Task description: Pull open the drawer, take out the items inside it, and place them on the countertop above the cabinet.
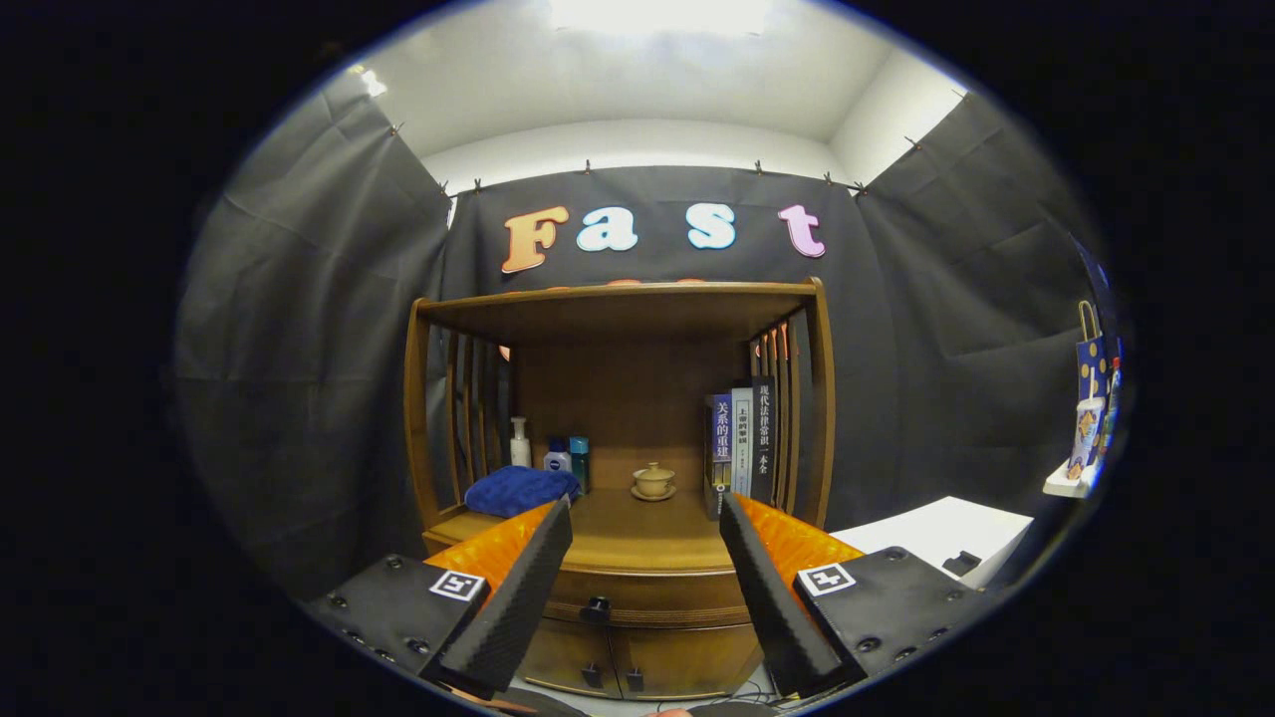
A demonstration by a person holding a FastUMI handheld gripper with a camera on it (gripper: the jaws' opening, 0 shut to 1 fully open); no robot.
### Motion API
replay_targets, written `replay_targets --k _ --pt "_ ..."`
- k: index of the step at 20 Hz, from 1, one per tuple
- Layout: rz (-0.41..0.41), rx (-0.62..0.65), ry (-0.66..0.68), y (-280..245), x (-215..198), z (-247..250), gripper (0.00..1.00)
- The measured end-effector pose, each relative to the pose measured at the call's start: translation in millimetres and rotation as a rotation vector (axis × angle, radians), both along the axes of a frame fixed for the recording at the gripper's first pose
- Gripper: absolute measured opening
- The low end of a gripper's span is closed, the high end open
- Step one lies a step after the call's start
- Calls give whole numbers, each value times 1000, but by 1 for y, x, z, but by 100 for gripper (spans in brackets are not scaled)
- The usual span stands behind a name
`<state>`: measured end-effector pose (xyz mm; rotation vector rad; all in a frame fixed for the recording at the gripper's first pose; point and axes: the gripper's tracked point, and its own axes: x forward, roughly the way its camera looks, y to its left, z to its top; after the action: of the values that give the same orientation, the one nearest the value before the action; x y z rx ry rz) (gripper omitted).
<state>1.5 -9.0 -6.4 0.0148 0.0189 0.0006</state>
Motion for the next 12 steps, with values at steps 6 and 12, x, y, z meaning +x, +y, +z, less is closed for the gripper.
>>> replay_targets --k 6,12 --pt "-16 4 -9 -3 -1 3 98" --pt "13 21 -12 7 12 -5 98"
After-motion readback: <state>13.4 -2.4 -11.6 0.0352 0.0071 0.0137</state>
